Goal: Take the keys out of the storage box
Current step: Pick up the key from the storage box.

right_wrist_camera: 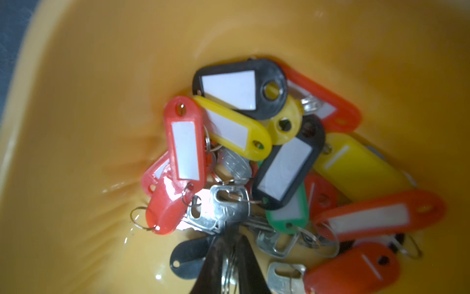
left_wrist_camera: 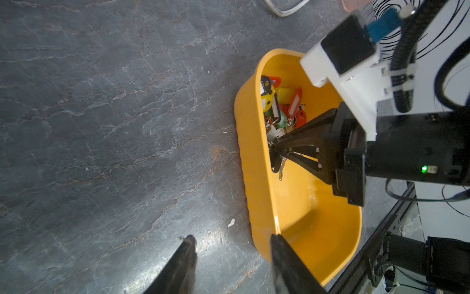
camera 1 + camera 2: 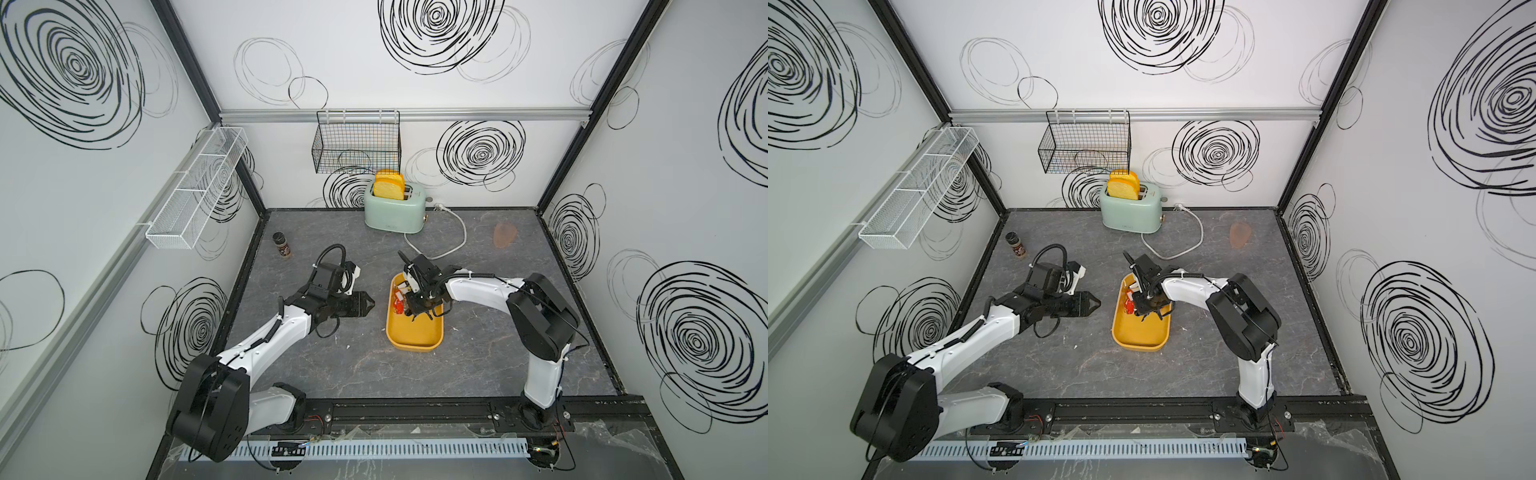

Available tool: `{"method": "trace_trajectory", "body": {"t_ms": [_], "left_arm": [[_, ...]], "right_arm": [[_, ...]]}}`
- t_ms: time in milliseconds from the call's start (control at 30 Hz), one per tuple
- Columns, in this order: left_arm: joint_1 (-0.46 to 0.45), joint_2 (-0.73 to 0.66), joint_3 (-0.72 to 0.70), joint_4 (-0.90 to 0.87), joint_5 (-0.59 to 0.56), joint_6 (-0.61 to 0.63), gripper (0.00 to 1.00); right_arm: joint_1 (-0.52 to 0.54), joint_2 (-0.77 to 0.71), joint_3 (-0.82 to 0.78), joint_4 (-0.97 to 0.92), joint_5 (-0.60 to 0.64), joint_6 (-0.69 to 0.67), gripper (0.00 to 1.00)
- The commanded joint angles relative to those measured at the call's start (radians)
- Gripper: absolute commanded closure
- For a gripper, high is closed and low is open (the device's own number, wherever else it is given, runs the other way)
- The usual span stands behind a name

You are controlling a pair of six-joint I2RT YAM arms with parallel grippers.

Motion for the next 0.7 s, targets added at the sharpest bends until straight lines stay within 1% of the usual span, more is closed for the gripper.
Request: {"method": "trace_trajectory", "body": {"t_ms": [0,233,667], "left_arm": [[-0.003,-0.008,0.001,0.017,-0.006,0.012,0.48],[-0.003,0.002,0.0,0.029,-0.005,0.009,0.48],[-0.004,0.003,0.004,0.042,-0.001,-0.006,0.49]], "right_arm": [[0.005,-0.013,0.035,-0.042,0.019,0.0,0.9],[0.005,-0.053,0.048,-0.061,0.032,-0.01,0.98],[-0.003,-0.149,0.082,-0.086,0.048,-0.029,1.0]]}}
